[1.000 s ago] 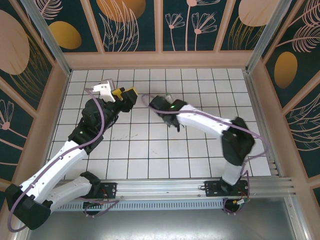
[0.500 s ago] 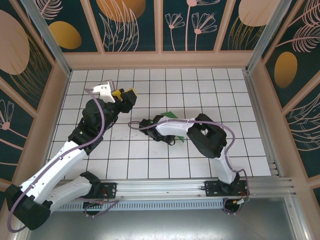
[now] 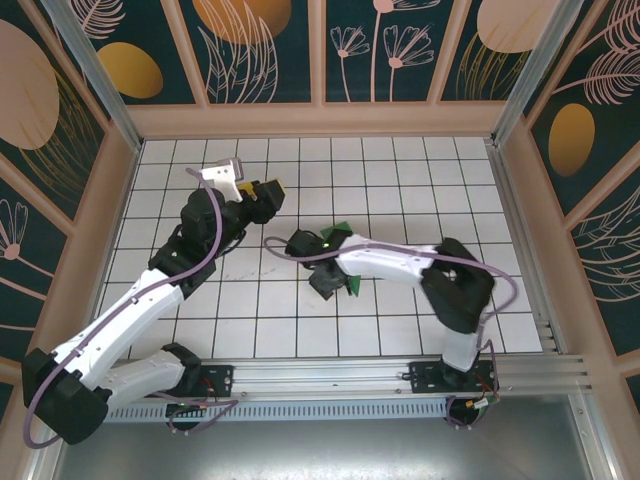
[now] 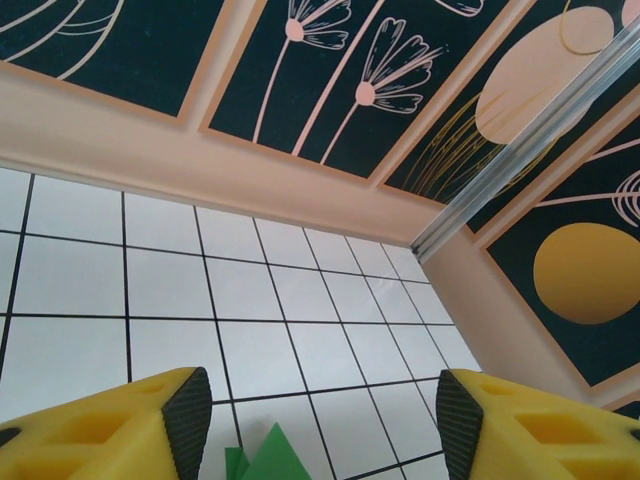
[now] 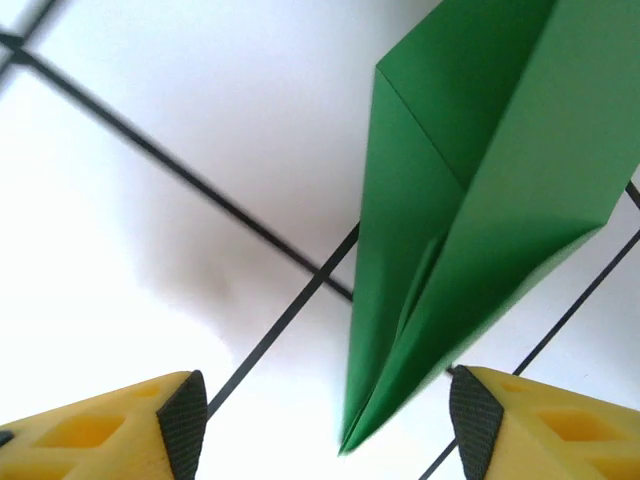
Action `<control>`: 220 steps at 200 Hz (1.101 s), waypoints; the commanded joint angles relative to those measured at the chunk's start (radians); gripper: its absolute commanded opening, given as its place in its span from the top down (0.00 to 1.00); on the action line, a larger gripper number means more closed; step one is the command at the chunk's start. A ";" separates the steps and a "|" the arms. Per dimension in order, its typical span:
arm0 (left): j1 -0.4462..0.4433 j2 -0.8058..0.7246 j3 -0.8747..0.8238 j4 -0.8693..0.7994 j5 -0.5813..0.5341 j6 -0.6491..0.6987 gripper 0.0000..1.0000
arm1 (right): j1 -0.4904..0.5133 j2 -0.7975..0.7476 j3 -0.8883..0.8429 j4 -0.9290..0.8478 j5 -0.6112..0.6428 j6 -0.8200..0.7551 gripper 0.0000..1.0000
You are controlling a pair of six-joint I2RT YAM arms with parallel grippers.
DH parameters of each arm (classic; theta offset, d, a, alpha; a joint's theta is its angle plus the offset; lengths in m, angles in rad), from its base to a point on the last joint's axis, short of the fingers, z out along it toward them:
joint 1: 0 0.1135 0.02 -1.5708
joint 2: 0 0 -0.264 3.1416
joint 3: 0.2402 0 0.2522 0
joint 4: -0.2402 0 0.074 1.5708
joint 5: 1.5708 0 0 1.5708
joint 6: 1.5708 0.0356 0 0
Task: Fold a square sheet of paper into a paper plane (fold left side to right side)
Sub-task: Turn over the paper at the center of the table, then fold the wing for the fifth time at the center of the table.
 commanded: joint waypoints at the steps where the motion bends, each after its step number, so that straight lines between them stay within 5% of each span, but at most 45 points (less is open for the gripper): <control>1: 0.005 0.041 0.021 -0.028 0.007 -0.061 0.35 | -0.047 -0.178 -0.080 0.091 -0.140 0.056 0.30; 76: -0.026 0.319 -0.044 0.099 0.272 -0.180 0.36 | -0.442 -0.713 -0.468 0.567 -0.385 0.182 0.14; 117: -0.056 0.457 -0.089 0.232 0.336 -0.273 0.35 | -0.601 -0.799 -0.616 0.753 -0.498 0.289 0.01; 158: -0.055 0.612 -0.055 0.345 0.410 -0.292 0.35 | -0.740 -0.821 -0.777 0.983 -0.659 0.460 0.01; 220: -0.056 0.819 0.043 0.393 0.460 -0.259 0.41 | -0.769 -0.813 -0.848 1.053 -0.697 0.485 0.01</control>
